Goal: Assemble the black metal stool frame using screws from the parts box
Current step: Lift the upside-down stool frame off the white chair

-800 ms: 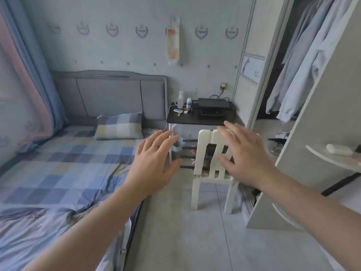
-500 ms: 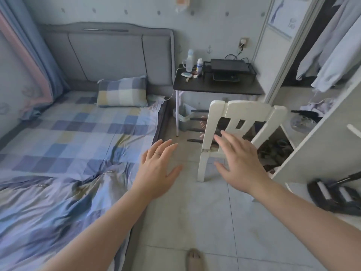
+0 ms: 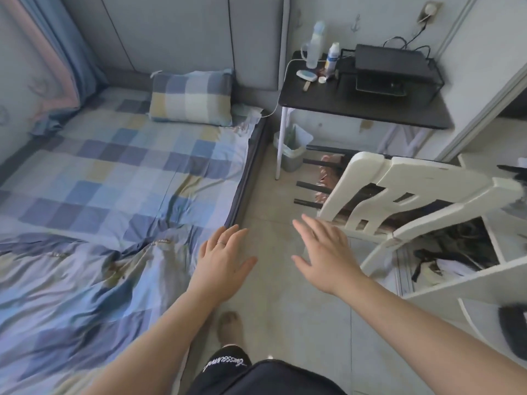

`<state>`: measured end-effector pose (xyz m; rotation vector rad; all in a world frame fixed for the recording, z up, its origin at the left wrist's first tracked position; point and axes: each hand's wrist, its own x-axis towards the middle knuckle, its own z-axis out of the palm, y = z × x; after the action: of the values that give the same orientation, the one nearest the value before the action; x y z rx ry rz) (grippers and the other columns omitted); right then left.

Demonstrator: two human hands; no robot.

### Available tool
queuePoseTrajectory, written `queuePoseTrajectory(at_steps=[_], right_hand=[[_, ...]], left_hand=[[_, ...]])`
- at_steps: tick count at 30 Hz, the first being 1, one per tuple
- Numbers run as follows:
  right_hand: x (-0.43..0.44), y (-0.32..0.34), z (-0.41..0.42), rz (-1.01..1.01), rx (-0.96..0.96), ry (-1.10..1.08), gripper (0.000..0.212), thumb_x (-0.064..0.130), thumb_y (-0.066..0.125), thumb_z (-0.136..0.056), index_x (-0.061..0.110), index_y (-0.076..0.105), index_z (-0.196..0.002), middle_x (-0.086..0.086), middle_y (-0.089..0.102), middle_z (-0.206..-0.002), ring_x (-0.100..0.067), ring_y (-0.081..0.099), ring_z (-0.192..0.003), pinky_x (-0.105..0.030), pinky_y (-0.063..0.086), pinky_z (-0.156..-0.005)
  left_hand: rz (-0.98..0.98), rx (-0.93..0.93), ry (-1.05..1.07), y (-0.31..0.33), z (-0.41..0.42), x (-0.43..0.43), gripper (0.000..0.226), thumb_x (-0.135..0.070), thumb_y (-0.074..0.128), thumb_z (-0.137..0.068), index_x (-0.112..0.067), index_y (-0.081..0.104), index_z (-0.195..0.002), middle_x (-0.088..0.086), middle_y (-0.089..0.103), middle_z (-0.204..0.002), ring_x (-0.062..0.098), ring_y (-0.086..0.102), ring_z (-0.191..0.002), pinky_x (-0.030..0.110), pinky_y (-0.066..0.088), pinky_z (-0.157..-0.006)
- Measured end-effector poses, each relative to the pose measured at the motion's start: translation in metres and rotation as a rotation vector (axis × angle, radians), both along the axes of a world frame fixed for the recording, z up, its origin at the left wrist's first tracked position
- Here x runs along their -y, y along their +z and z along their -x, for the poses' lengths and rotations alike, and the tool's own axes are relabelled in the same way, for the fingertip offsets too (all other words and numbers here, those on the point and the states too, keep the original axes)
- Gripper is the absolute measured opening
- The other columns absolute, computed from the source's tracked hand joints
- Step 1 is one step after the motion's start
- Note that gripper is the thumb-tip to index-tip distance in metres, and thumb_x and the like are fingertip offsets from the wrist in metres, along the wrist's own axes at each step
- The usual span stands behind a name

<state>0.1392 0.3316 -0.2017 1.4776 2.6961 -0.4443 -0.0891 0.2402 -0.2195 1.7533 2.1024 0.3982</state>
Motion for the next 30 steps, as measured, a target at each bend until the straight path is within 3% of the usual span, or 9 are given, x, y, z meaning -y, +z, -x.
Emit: queuePoseTrajectory(at_steps=[15, 22, 27, 30], right_hand=[[-0.179, -0.069, 0.127, 0.185, 0.073, -0.328, 0.072, 0.049, 0.049, -0.099, 0.026, 0.017, -0.159, 0.001, 0.010, -0.168, -0.022, 0.006, -0.154, -0.051, 0.013, -0.122], [-0.253, -0.097, 0.136, 0.272, 0.048, -0.489, 0.069, 0.051, 0.046, -0.100, 0.026, 0.018, -0.158, -0.001, 0.013, -0.166, -0.027, 0.006, -0.154, -0.054, 0.014, -0.122], [-0.337, -0.116, 0.122, 0.280, 0.029, -0.546, 0.067, 0.051, 0.048, -0.099, 0.025, 0.023, -0.155, -0.001, 0.022, -0.163, -0.027, 0.016, -0.151, -0.051, 0.021, -0.120], [-0.385, -0.120, 0.104, 0.346, -0.012, -0.656, 0.067, 0.049, 0.048, -0.100, 0.025, 0.021, -0.156, -0.003, 0.019, -0.164, -0.030, 0.014, -0.152, -0.052, 0.018, -0.120]], left_hand=[[0.175, -0.045, -0.313, -0.051, 0.145, -0.242, 0.063, -0.054, 0.044, -0.100, -0.027, 0.028, -0.154, -0.007, 0.023, -0.163, 0.020, 0.009, -0.152, 0.042, 0.009, -0.122], [0.216, -0.073, -0.442, -0.067, 0.142, -0.356, 0.063, -0.054, 0.046, -0.099, -0.027, 0.029, -0.153, -0.008, 0.027, -0.160, 0.017, 0.011, -0.151, 0.036, 0.009, -0.119], [0.280, -0.162, -0.511, -0.083, 0.121, -0.450, 0.064, -0.056, 0.043, -0.099, -0.028, 0.027, -0.154, -0.008, 0.027, -0.161, 0.019, 0.012, -0.151, 0.039, 0.012, -0.121], [0.346, -0.234, -0.585, -0.089, 0.107, -0.498, 0.065, -0.058, 0.042, -0.098, -0.028, 0.027, -0.154, -0.006, 0.026, -0.162, 0.021, 0.013, -0.151, 0.042, 0.013, -0.121]])
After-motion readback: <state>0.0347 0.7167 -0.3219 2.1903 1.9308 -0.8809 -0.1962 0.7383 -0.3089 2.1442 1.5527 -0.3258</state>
